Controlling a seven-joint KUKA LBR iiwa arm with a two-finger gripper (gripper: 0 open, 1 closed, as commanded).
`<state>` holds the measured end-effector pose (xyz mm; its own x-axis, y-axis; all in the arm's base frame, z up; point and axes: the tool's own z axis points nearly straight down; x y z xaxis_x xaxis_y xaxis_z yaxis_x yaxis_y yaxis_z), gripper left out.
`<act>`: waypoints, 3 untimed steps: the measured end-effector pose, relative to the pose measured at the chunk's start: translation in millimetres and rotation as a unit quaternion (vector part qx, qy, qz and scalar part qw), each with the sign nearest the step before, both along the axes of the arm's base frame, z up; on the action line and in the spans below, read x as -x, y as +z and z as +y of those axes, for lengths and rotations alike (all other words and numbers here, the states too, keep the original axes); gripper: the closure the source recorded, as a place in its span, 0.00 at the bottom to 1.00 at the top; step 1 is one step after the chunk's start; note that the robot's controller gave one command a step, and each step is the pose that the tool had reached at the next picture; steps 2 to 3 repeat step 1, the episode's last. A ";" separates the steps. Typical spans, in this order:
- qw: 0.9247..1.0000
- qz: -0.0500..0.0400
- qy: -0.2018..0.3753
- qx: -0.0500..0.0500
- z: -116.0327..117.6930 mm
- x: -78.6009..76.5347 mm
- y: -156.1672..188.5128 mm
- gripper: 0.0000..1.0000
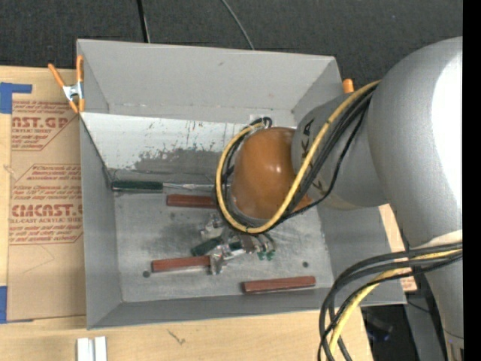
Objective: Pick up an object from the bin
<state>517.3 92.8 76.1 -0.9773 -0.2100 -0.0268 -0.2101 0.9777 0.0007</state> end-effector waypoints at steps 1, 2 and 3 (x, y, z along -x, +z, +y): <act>1.000 0.000 0.009 0.000 -0.4 0.1 0.0 1.00; 1.000 0.000 0.009 0.000 -0.4 0.1 0.0 1.00; 1.000 0.000 0.009 0.000 -0.4 0.1 0.0 1.00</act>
Offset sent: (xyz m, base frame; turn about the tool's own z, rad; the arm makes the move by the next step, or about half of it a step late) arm 0.0000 0.0001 0.0143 0.0000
